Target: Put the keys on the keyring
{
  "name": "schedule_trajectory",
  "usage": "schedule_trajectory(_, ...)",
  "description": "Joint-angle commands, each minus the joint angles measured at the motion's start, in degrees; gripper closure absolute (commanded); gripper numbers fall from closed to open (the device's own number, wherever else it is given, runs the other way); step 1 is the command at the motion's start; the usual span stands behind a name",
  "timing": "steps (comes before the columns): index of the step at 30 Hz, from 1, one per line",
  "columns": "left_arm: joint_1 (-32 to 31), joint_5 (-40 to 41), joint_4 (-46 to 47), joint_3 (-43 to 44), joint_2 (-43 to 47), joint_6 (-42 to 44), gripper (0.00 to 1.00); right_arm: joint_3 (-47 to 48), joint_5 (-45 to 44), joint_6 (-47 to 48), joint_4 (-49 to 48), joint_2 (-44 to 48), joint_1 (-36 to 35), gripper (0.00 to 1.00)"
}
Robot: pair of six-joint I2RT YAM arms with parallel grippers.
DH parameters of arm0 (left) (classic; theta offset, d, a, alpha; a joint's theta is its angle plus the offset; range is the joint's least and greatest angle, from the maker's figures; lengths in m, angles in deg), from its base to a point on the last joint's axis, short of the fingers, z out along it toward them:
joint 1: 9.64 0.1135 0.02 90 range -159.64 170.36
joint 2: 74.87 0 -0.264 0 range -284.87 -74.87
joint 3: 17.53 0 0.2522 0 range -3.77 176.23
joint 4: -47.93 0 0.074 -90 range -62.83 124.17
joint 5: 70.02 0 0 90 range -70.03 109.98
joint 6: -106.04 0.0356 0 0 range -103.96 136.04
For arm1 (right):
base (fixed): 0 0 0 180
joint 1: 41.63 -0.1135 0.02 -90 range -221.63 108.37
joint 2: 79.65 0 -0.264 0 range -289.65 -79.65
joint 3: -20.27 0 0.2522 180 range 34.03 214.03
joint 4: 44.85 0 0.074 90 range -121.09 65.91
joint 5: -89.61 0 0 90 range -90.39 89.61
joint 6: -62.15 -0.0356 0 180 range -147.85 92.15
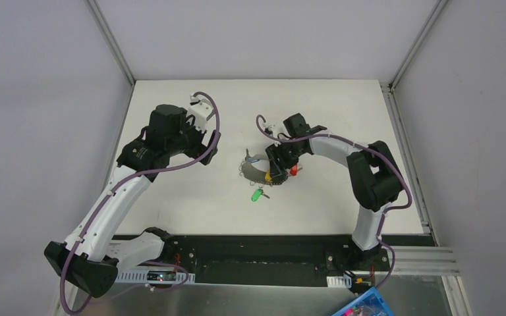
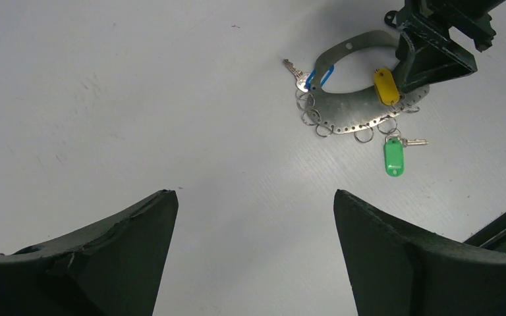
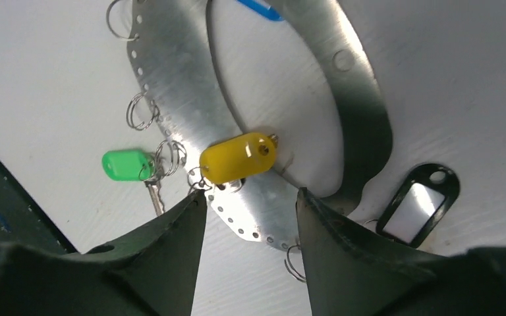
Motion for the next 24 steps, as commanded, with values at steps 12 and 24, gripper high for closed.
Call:
schedule_trajectory(12, 0.4, 2.4, 2.6, -1.5, 1.4, 1.7, 0.09, 11.7, -8.1, 0.0, 5.3, -9.7, 7.3, 0.45)
schedule_trajectory(24, 0.4, 4.2, 2.9, -2.2, 1.6, 2.2, 0.08, 18.0, -8.2, -2.2, 5.6, -11.0, 14.5, 0.38)
